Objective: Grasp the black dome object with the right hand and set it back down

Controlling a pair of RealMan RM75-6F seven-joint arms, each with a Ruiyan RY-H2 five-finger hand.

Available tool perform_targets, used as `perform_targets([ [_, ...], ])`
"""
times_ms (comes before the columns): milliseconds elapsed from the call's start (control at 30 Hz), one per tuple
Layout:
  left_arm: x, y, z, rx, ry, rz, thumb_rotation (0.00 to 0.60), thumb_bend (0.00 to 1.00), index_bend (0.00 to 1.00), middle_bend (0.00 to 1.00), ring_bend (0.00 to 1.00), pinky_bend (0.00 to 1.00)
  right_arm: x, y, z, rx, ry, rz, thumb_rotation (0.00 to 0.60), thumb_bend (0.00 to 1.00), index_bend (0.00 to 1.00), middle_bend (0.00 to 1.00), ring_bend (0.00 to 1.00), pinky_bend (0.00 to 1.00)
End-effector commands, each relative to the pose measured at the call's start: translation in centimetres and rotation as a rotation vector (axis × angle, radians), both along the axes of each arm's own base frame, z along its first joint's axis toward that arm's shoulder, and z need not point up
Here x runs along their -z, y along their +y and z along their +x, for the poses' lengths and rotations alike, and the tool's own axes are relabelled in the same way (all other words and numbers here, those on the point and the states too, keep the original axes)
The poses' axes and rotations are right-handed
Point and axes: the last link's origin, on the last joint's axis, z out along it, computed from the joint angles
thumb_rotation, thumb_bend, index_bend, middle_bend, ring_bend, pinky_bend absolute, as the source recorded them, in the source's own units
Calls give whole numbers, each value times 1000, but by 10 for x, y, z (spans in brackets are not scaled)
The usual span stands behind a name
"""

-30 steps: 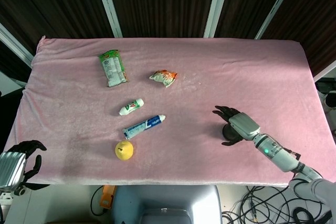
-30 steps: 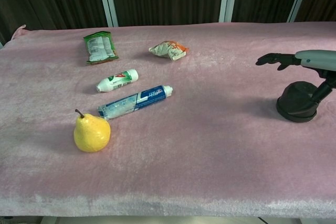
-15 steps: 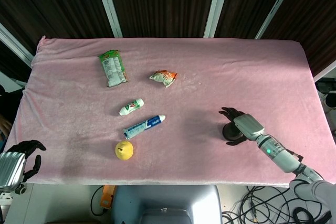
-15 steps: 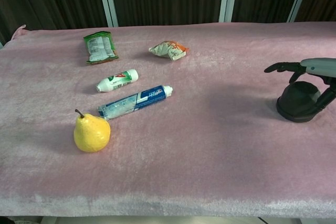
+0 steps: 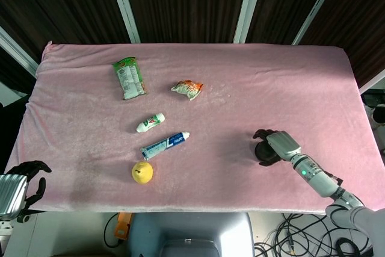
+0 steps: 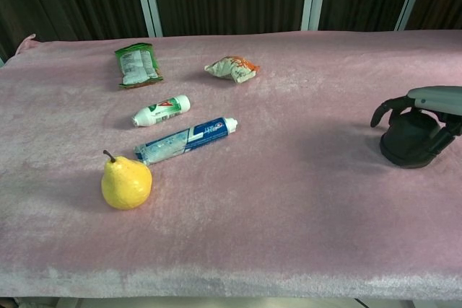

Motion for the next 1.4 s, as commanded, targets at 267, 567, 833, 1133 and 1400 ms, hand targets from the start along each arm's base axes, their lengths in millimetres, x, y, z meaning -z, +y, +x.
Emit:
perform_targets([
  [267, 0, 0, 0, -1, 0, 1, 600, 571, 460, 398, 345, 473, 2, 1, -6, 3, 17, -26, 600, 106, 540, 435, 463, 646],
  [567, 0, 0, 0, 0, -1, -1, 600, 572, 459, 397, 345, 472, 4, 2, -7, -5, 31, -49, 600, 106, 630, 512, 548, 725],
  [833, 0, 0, 0, 3, -2, 1, 600, 572, 460, 397, 345, 472, 5, 3, -11, -20, 50, -100, 600, 118, 846, 680, 689, 842],
  [1133, 0, -1, 0, 4, -1, 1, 600, 572, 459, 397, 345, 473, -1, 3, -6, -15, -65, -192, 600, 125, 865, 691, 695, 847],
  [1400, 0, -2, 1, 4, 0, 1, 600, 572, 460, 397, 345, 473, -24, 11, 29, -116, -537, -320, 600, 125, 865, 692, 695, 847],
])
